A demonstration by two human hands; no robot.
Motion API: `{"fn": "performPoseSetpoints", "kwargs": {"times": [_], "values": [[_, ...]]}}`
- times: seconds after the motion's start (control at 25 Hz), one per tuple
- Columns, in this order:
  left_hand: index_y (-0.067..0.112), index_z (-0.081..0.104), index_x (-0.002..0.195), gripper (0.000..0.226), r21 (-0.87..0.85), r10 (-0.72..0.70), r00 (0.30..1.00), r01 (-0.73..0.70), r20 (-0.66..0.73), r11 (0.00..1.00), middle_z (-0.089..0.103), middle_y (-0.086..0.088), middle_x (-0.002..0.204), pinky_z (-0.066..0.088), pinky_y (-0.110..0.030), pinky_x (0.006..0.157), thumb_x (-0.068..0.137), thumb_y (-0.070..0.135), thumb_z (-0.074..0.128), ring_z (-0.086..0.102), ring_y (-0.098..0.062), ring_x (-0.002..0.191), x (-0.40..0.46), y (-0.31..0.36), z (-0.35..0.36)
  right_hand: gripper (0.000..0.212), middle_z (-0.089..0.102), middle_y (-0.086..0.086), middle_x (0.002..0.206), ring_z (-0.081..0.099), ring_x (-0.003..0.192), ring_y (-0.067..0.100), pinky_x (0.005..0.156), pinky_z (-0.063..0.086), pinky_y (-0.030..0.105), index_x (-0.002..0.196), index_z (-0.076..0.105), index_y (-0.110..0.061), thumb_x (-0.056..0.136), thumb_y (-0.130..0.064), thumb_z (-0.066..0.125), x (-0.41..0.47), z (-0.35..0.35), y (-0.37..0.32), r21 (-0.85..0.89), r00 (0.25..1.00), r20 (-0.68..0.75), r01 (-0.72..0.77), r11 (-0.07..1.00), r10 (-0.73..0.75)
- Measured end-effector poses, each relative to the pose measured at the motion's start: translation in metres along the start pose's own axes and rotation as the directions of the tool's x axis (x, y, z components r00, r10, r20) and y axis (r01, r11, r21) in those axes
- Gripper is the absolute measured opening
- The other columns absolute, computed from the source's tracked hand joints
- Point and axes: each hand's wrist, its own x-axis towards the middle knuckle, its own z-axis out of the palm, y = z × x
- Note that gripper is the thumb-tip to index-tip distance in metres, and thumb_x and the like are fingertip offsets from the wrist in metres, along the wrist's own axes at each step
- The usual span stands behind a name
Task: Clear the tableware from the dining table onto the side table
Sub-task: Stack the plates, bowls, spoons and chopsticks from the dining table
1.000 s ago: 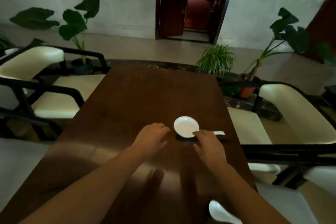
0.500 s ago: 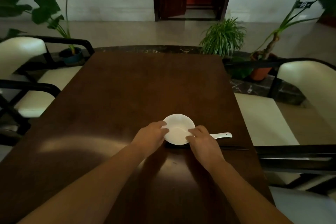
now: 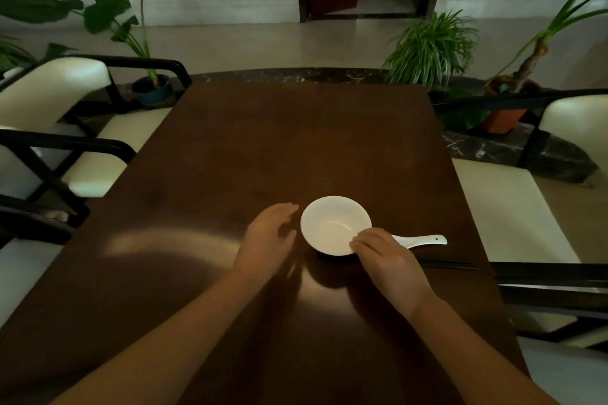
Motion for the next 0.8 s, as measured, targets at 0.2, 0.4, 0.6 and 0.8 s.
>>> {"fn": "performPoseSetpoints", "kwargs": {"times": [0.2, 0.4, 0.6, 0.8], "values": [[0.011, 0.063, 0.109, 0.024, -0.552, -0.457, 0.764, 0.646, 0.456, 0.528, 0.072, 0.002, 0.085, 0.055, -0.021, 0.054, 0.088, 0.022, 0.06, 0.071, -0.01, 0.072, -0.033, 0.006, -0.062, 0.041, 0.073, 0.008, 0.095, 0.069, 0.091, 0.021, 0.078, 0.055, 0.027, 0.095, 0.073, -0.008, 0.056, -0.009, 0.087, -0.003, -0.025, -0.052, 0.046, 0.99, -0.068, 0.127, 0.991, -0.124], [0.012, 0.059, 0.1, 0.015, -0.628, -0.5, 0.631, 0.751, 0.593, 0.202, 0.065, -0.013, 0.103, 0.059, -0.03, 0.058, 0.086, 0.017, 0.061, 0.067, -0.026, 0.087, -0.085, 0.007, -0.129, 0.046, 0.072, 0.01, 0.099, 0.068, 0.094, 0.022, 0.08, 0.054, 0.027, 0.101, 0.07, -0.007, 0.058, -0.01, 0.085, -0.011, -0.046, -0.122, 0.121, 0.978, -0.065, 0.204, 0.972, -0.197], [0.01, 0.061, 0.1, 0.012, -0.687, -0.524, 0.647, 0.711, 0.554, 0.151, 0.066, -0.014, 0.103, 0.059, -0.028, 0.058, 0.088, 0.014, 0.059, 0.067, -0.024, 0.088, -0.17, -0.019, -0.193, 0.04, 0.071, 0.009, 0.105, 0.065, 0.1, 0.021, 0.08, 0.058, 0.032, 0.103, 0.07, -0.008, 0.065, -0.003, 0.08, -0.024, -0.059, -0.224, 0.231, 0.991, -0.128, 0.078, 0.97, -0.05], [0.01, 0.066, 0.105, 0.019, -0.768, -0.567, 0.682, 0.627, 0.461, 0.13, 0.072, -0.01, 0.095, 0.058, -0.029, 0.06, 0.088, 0.01, 0.058, 0.071, -0.021, 0.082, -0.272, -0.067, -0.247, 0.047, 0.051, -0.007, 0.124, 0.05, 0.111, 0.007, 0.09, 0.048, 0.028, 0.126, 0.053, -0.021, 0.082, -0.014, 0.066, -0.042, -0.058, -0.357, 0.69, 0.758, 0.14, -0.536, 0.486, 0.638]]}}
